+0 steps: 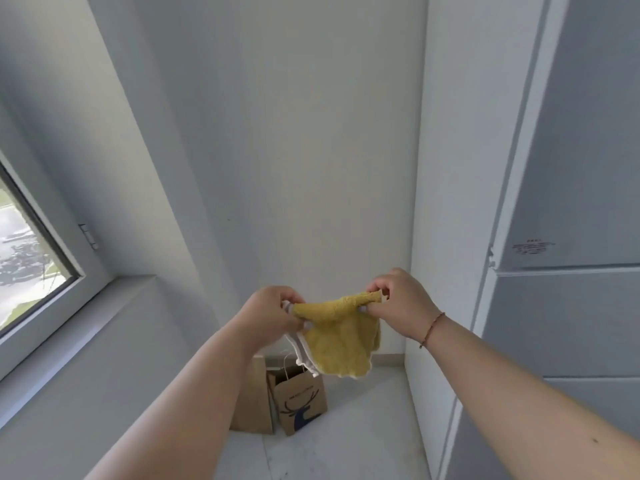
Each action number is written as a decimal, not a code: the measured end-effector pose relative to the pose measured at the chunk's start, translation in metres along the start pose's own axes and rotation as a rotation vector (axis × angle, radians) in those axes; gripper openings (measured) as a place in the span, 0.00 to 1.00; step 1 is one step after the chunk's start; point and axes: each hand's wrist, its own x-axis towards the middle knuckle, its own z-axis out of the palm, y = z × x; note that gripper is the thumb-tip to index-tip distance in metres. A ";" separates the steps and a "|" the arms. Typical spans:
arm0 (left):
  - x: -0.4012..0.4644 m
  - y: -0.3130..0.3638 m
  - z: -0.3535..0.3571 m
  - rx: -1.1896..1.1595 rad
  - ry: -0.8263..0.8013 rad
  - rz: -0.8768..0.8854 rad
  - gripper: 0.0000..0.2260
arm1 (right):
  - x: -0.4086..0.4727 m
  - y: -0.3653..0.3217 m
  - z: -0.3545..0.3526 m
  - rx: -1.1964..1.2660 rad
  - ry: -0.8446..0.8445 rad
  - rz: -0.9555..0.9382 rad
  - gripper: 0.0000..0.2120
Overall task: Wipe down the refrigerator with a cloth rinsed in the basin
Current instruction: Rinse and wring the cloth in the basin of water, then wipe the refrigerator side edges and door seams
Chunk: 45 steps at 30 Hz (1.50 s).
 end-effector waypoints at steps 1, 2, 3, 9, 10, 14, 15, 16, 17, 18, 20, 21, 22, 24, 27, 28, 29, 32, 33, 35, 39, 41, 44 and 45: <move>0.012 0.009 -0.001 0.047 0.021 0.049 0.06 | 0.008 0.006 -0.011 0.069 -0.016 0.003 0.11; 0.022 0.018 -0.003 0.036 0.020 0.098 0.06 | 0.014 0.013 -0.022 0.270 -0.047 0.007 0.12; 0.032 0.028 -0.007 -0.064 -0.025 0.143 0.08 | 0.018 0.017 -0.033 0.582 -0.088 0.031 0.13; 0.084 0.093 -0.001 -0.470 -0.103 0.166 0.13 | 0.027 0.029 -0.021 1.452 -0.278 0.260 0.22; 0.098 0.098 0.004 -0.381 -0.049 0.169 0.14 | 0.030 0.024 -0.016 1.496 -0.277 0.262 0.23; 0.144 0.110 0.010 -0.182 0.118 0.250 0.18 | 0.055 0.005 -0.019 1.670 -0.155 0.211 0.26; 0.153 0.112 0.007 -0.186 0.118 0.286 0.18 | 0.064 0.003 -0.022 1.681 -0.113 0.214 0.28; 0.162 0.114 0.005 -0.192 0.106 0.319 0.17 | 0.071 0.004 -0.023 1.702 -0.073 0.227 0.31; 0.172 0.115 0.000 -0.207 0.081 0.350 0.14 | 0.078 0.004 -0.025 1.734 -0.024 0.257 0.33; 0.182 0.116 -0.005 -0.234 0.056 0.371 0.11 | 0.084 0.006 -0.026 1.777 0.024 0.288 0.37; 0.202 0.115 -0.017 -0.346 -0.009 0.390 0.07 | 0.093 0.008 -0.027 1.845 0.112 0.319 0.42; 0.213 0.114 -0.024 -0.400 -0.060 0.401 0.07 | 0.098 0.005 -0.027 1.872 0.161 0.316 0.43; 0.221 0.114 -0.028 -0.435 -0.107 0.410 0.07 | 0.101 0.004 -0.027 1.906 0.203 0.311 0.44; 0.233 0.121 -0.034 -0.448 -0.209 0.458 0.06 | 0.106 0.000 -0.024 1.933 0.281 0.255 0.41; 0.238 0.138 -0.029 -0.444 -0.329 0.555 0.05 | 0.103 -0.014 -0.023 1.886 0.361 0.157 0.28; 0.236 0.145 -0.026 -0.444 -0.362 0.582 0.05 | 0.101 -0.016 -0.023 1.849 0.374 0.139 0.25; 0.234 0.152 -0.022 -0.442 -0.393 0.603 0.05 | 0.098 -0.018 -0.023 1.824 0.389 0.126 0.24; 0.230 0.173 -0.009 -0.455 -0.465 0.647 0.04 | 0.094 -0.030 -0.031 1.742 0.480 0.071 0.29; 0.229 0.179 -0.005 -0.461 -0.472 0.659 0.04 | 0.092 -0.033 -0.035 1.736 0.490 0.041 0.33; 0.225 0.192 0.003 -0.488 -0.477 0.676 0.03 | 0.085 -0.036 -0.048 1.727 0.527 -0.019 0.41; 0.210 0.219 0.011 -0.587 -0.538 0.708 0.05 | 0.073 -0.044 -0.074 1.575 0.671 -0.020 0.40; 0.204 0.228 0.014 -0.618 -0.540 0.741 0.06 | 0.071 -0.048 -0.081 1.509 0.756 -0.019 0.32; 0.200 0.244 0.017 -0.685 -0.518 0.800 0.06 | 0.068 -0.054 -0.095 1.430 0.866 -0.004 0.28; 0.199 0.248 0.019 -0.707 -0.523 0.810 0.06 | 0.068 -0.054 -0.099 1.408 0.901 -0.008 0.28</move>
